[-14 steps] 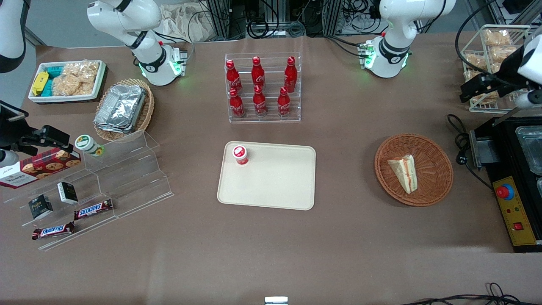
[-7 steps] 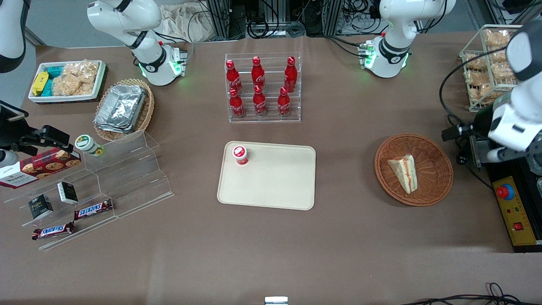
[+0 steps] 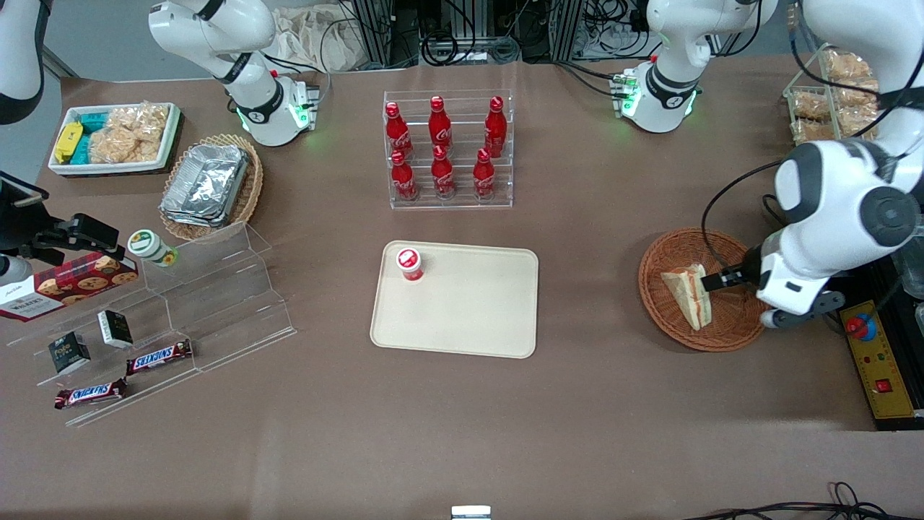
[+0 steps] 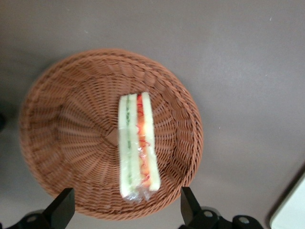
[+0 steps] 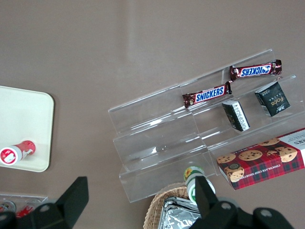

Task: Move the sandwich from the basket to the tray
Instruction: 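Lower the left gripper and close it on the sandwich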

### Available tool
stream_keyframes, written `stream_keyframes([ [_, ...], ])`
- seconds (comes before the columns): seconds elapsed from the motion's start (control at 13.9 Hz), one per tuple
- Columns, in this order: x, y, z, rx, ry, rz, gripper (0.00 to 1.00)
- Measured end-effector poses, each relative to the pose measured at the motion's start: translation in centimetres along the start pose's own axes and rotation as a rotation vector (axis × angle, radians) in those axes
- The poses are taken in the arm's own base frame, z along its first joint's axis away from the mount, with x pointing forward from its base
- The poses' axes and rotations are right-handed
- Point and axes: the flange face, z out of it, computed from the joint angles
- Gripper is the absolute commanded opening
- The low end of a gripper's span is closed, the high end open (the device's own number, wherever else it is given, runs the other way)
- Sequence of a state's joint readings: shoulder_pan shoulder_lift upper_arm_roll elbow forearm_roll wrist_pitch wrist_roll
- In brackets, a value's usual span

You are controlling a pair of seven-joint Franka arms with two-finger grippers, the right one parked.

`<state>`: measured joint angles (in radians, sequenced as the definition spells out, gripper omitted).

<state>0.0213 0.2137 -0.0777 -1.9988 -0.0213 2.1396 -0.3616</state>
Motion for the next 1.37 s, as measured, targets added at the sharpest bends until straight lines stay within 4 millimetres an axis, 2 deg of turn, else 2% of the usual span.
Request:
stream_keyframes([
  [0.22, -0.8, 0.5, 4.3, -0.003, 0.008, 0.005, 1.00],
  [0.43, -1.5, 0.1, 7.1, -0.006, 0.015, 0.003, 1.00],
  [0.5, -1.7, 0.1, 7.8, -0.006, 0.015, 0.005, 0.94],
  [0.65, -2.0, 0.3, 8.8, -0.004, 0.011, 0.010, 0.71],
  [0.79, -2.1, 0.3, 9.0, -0.003, 0.008, 0.012, 0.45],
  [0.86, -2.1, 0.3, 9.0, -0.003, 0.008, 0.012, 0.35],
  [0.94, -2.1, 0.3, 9.0, -0.003, 0.008, 0.012, 0.31],
  [1.15, -2.0, 0.4, 8.6, -0.005, 0.017, 0.014, 0.30],
  [1.3, -1.4, 0.7, 6.6, -0.019, 0.056, 0.017, 0.29],
  [1.37, -1.1, 0.9, 4.7, -0.027, 0.079, 0.019, 0.29],
])
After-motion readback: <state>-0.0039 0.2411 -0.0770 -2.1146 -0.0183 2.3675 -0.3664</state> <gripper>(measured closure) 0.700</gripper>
